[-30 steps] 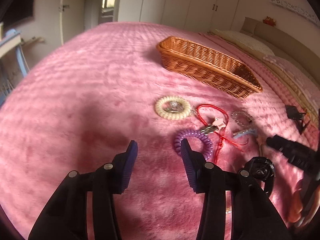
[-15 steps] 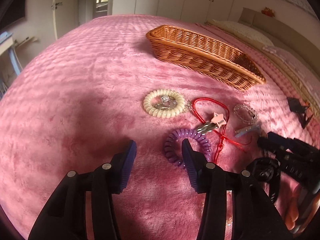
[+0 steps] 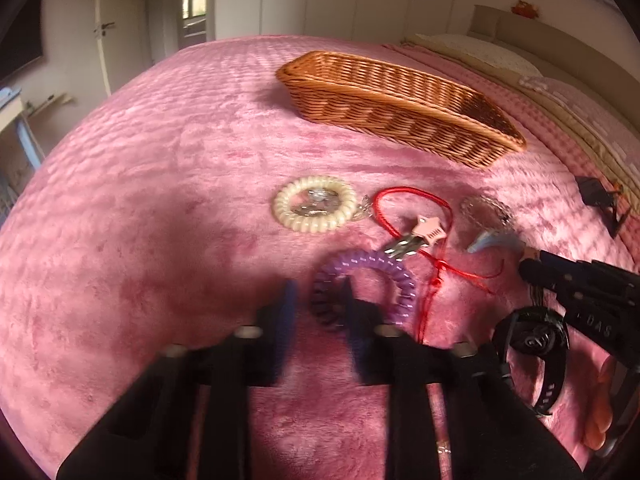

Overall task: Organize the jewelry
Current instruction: 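Grasp the purple coil hair tie with the left tool while the right tool grasps a silver hair clip, then carry both items over the wicker basket and open both tools to drop them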

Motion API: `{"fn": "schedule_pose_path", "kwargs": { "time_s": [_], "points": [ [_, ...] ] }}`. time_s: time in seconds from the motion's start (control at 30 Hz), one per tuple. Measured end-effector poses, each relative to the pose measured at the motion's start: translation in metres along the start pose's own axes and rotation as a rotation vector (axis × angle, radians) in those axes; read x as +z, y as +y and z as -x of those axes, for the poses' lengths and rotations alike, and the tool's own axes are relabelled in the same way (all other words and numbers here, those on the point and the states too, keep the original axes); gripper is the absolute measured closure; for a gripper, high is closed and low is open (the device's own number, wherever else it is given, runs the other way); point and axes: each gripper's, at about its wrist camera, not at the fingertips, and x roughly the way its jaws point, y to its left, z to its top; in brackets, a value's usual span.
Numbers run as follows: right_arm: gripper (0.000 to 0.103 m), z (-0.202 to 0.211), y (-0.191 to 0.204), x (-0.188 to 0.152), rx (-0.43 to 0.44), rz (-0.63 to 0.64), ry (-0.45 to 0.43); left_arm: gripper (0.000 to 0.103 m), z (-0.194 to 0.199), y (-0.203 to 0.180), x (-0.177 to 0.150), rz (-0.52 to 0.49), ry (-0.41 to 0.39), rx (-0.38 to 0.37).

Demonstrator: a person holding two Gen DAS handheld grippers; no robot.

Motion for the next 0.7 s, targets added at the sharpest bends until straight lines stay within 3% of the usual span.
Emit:
{"fn": "schedule_pose_path", "kwargs": {
  "time_s": [0.13, 0.37, 0.53, 0.7],
  "points": [
    [0.088, 0.015, 0.001, -0.003, 0.024, 0.007, -0.077, 0.094, 0.006, -0.002, -0.002, -0.010, -0.033, 0.001],
    [0.092, 0.061, -0.002, 0.003, 0.100, -0.002, -0.239, 0.094, 0.054, -0.002, 0.006, 0.003, -0.172, -0.066],
    [0.092, 0.088, 0.005, 0.051, 0.096, 0.035, -0.320, 0.094, 0.087, -0.013, 0.050, -0.034, -0.253, -0.066],
    [0.092, 0.082, 0.000, 0.107, 0.061, 0.036, -0.350, 0.094, 0.074, -0.024, 0.108, -0.061, -0.285, -0.053]
  ]
}}
